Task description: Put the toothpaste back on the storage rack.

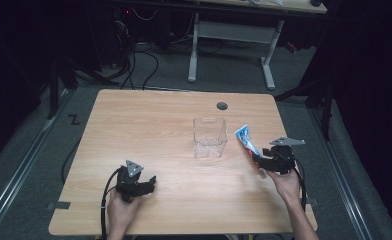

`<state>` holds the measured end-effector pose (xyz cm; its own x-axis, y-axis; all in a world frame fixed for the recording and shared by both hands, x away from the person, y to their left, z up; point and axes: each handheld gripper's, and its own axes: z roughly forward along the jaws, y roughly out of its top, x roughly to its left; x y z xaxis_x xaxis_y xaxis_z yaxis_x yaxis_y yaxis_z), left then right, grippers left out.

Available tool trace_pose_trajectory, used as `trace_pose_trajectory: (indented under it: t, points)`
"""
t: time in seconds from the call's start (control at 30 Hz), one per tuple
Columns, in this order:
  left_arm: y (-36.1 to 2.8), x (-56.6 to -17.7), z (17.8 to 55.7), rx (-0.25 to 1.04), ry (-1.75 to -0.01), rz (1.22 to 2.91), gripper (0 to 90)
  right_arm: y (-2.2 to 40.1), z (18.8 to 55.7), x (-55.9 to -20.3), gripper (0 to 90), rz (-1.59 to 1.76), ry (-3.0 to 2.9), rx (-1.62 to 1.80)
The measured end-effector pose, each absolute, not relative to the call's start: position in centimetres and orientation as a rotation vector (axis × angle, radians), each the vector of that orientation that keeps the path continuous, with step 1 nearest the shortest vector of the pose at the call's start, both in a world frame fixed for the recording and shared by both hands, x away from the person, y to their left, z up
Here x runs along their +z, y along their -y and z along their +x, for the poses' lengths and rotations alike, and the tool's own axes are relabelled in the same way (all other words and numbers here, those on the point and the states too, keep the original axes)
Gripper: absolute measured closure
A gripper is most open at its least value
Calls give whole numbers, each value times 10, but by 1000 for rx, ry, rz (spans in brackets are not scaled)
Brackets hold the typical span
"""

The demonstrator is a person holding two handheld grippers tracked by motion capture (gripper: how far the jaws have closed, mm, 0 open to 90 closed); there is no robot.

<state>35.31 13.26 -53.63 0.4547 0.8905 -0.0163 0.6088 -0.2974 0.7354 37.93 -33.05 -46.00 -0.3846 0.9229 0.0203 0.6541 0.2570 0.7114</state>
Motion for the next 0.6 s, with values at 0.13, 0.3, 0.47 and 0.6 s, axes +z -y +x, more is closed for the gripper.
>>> trace_pose_trajectory:
  t: [0.13,0.3,0.47,0.6]
  points:
    - [-133,-536,353,527,-1247,2024,214,326,386,-460,519,1415,-2131,882]
    - [-133,-536,353,527,-1248,2024,215,319,403,-457,530,1425,-2145,836]
    - [-133,-536,353,527,-1247,2024,214,312,415,-451,526,1416,-2144,798]
    - [-133,-536,353,527,-1248,2022,214,304,428,-447,527,1384,-2128,766]
